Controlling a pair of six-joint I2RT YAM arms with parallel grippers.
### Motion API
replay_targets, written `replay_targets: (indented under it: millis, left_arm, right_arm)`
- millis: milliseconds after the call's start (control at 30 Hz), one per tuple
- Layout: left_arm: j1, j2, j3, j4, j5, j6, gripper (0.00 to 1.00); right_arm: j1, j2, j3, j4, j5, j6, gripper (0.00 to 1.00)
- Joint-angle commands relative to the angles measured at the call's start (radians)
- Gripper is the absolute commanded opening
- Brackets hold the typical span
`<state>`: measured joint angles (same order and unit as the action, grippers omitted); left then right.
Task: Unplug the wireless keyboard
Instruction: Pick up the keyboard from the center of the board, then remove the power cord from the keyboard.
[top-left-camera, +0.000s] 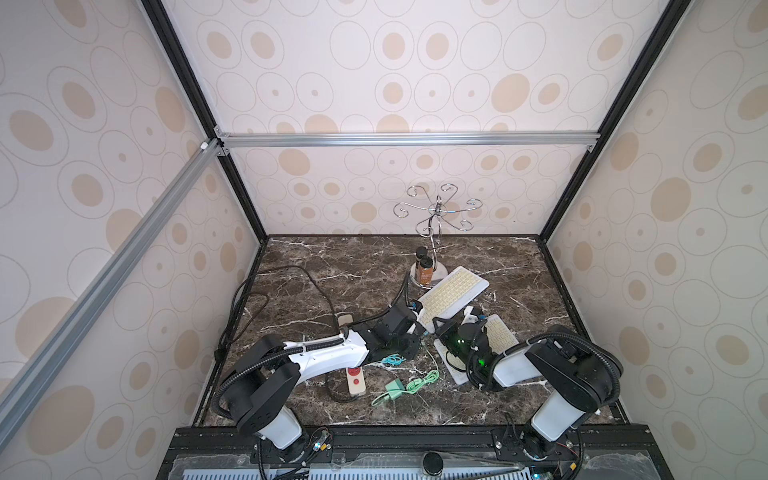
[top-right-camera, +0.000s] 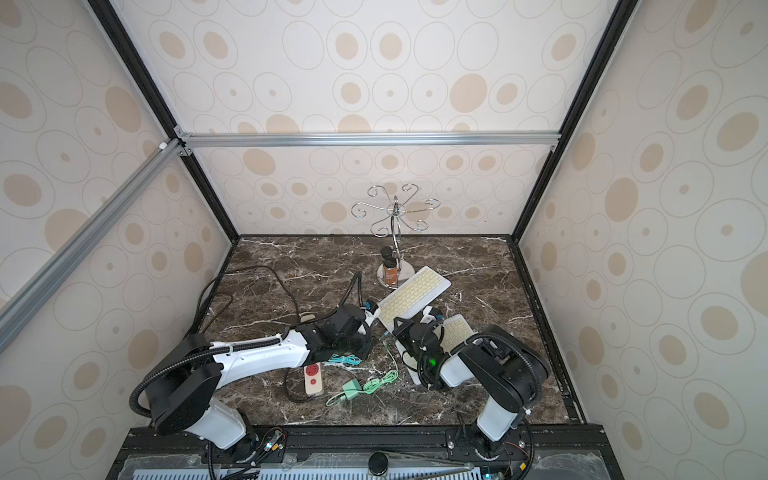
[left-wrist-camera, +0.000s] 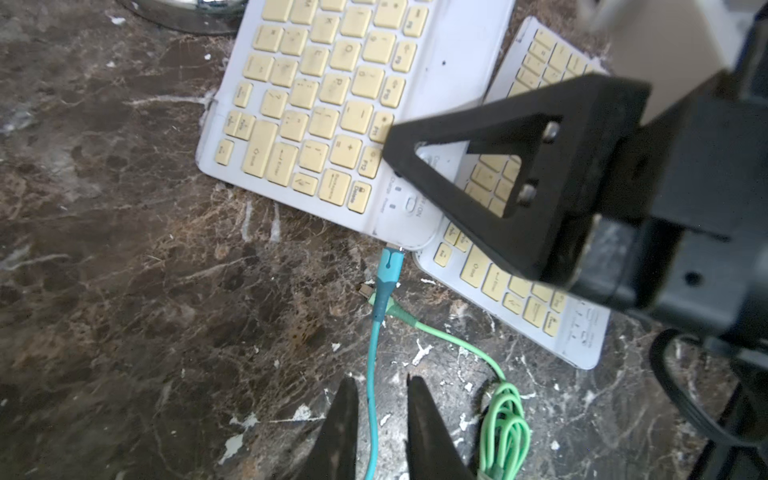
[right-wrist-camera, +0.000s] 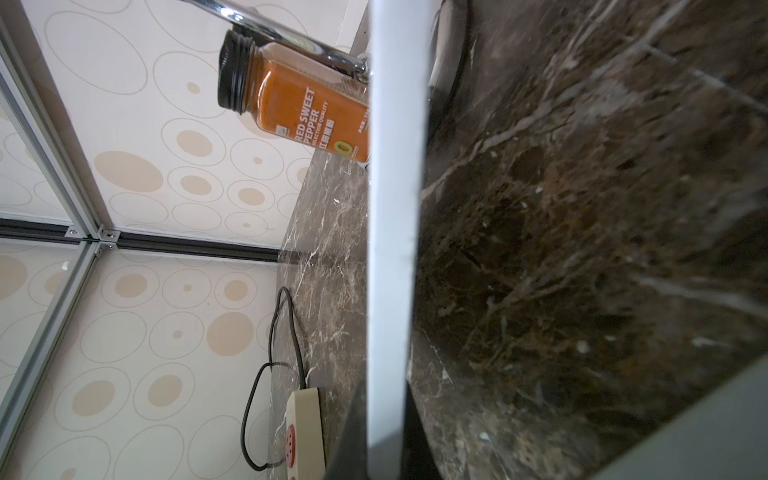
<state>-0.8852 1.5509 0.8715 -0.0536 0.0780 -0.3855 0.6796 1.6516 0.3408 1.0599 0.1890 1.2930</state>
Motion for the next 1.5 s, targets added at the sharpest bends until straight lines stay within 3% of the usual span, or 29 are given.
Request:
replay_targets:
  millis: [0, 333, 567, 1000, 1300, 1467]
  left_arm:
    - [0.002, -0.053, -0.017, 0.043, -0.002, 0.016, 0.3]
    - [-0.001, -0.235, -0.14, 0.2, 0.02, 0.019, 0.49]
    - [-0.011, -0.304, -0.216, 0.329, 0.108, 0.016, 0.53]
    - [-0.039, -0.205, -0.196, 0.422, 0.164, 0.001, 0.57]
    - [-0.073, -0.117, -0.136, 0.445, 0.161, 0.013, 0.57]
    - [-0.074, -0.105, -0.129, 0.468, 0.155, 0.022, 0.56]
  right_arm:
    - [0.006, -0.071, -0.017, -0.004, 0.039, -0.016, 0.0]
    - [0.013, -0.249, -0.041, -0.154, 0.105, -0.059, 0.0]
    - [0.029, -0.353, -0.032, -0.221, 0.141, -0.106, 0.0]
    - [0.077, -0.55, -0.043, -0.343, 0.22, -0.18, 0.0]
    - [0.128, -0.559, -0.015, -0.341, 0.251, -0.202, 0.0]
    - [0.137, -0.549, 0.074, -0.457, 0.235, -0.169, 0.0]
